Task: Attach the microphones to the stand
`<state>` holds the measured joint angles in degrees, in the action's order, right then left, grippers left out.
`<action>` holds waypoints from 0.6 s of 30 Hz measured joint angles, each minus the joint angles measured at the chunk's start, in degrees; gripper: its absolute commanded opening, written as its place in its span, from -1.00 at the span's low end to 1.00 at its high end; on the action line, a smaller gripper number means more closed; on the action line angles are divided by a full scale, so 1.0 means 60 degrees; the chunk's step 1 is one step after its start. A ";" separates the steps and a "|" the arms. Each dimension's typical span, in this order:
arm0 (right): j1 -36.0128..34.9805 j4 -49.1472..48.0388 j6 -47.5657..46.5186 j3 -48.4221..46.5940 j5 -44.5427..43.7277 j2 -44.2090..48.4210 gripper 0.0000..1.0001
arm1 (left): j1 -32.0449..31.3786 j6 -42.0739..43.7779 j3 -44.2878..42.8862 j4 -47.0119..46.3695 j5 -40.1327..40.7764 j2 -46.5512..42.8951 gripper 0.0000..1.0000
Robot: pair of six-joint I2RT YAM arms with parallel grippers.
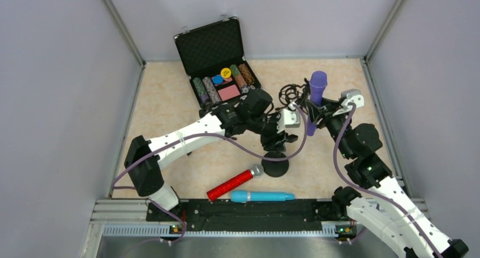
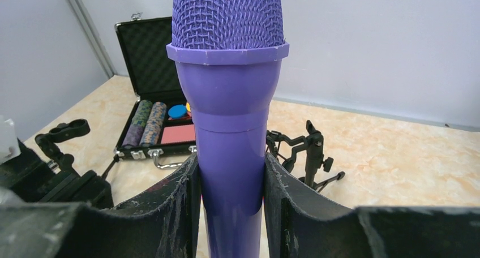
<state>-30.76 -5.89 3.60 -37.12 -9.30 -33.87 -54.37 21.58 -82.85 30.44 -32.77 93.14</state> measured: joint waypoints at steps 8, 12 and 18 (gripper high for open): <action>0.0000 0.0051 0.0091 0.0004 0.0069 0.0149 -1.00 | 0.0011 -0.0270 0.1220 -0.1555 0.0984 -0.0834 0.98; 0.0000 0.0124 0.0124 0.0066 0.0146 0.0211 -1.00 | 0.0036 -0.0328 0.1453 -0.2055 0.1282 -0.1392 0.98; 0.0000 0.0262 0.0178 0.0273 0.0324 0.0412 -1.00 | 0.0277 -0.0211 0.1457 -0.2860 0.0994 -0.2310 0.97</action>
<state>-30.76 -4.32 4.67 -35.48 -7.35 -31.40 -52.71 20.32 -74.11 13.28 -26.81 79.29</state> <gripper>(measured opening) 0.381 0.990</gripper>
